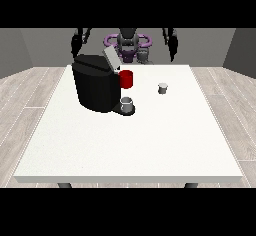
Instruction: Insert the coffee pod into the coffee machine and close the lid
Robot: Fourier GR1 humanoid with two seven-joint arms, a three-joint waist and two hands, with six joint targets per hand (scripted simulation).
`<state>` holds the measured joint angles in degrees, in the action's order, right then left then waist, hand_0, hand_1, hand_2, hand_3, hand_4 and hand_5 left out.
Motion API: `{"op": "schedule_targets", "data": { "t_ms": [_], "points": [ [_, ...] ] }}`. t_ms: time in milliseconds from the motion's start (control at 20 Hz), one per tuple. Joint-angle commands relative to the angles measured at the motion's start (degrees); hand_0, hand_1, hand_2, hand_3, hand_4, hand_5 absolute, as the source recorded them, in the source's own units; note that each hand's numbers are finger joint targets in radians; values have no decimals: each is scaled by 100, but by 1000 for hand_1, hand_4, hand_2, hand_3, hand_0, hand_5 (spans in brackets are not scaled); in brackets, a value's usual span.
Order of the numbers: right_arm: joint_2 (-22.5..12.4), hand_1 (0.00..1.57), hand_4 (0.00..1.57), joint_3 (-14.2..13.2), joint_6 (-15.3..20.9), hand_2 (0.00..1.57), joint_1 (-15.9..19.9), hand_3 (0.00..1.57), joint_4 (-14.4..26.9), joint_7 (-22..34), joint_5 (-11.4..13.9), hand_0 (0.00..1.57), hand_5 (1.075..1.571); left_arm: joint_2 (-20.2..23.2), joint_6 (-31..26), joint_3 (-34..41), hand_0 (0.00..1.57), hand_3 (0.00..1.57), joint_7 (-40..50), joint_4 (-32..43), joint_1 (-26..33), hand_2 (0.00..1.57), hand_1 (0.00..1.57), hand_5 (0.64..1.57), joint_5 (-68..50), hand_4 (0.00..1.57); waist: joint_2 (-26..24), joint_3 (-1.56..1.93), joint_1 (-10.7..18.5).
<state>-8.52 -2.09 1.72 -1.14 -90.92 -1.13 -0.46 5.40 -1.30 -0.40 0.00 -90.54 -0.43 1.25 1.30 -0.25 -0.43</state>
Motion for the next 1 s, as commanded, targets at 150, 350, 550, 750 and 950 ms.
{"op": "schedule_targets", "data": {
  "t_ms": [150,350,550,750,950],
  "points": [
    [230,0,128,340,-119,0,-85,0,-130,502,92,0,1571,-246,-59,-22,0,0,-787,316,76,0,0,1571,-39,264,-300,23,-51],
    [780,0,109,-49,613,0,-4,0,15,-271,-10,0,1571,276,-464,72,0,0,-1226,289,178,0,0,1571,82,311,-254,24,-53],
    [579,0,145,-248,333,0,221,0,200,-506,-232,0,1571,539,-165,198,0,0,-768,394,-475,0,0,1571,549,0,-10,27,-209],
    [798,0,169,-18,480,0,214,0,182,-682,-53,0,1571,860,-452,608,0,0,-386,1007,-1022,0,0,1571,312,0,173,25,-392],
    [844,0,134,129,401,0,408,0,184,-795,-86,0,1571,959,-398,756,0,0,-446,1724,-1567,0,0,1571,397,0,578,25,-667]
  ]
}}
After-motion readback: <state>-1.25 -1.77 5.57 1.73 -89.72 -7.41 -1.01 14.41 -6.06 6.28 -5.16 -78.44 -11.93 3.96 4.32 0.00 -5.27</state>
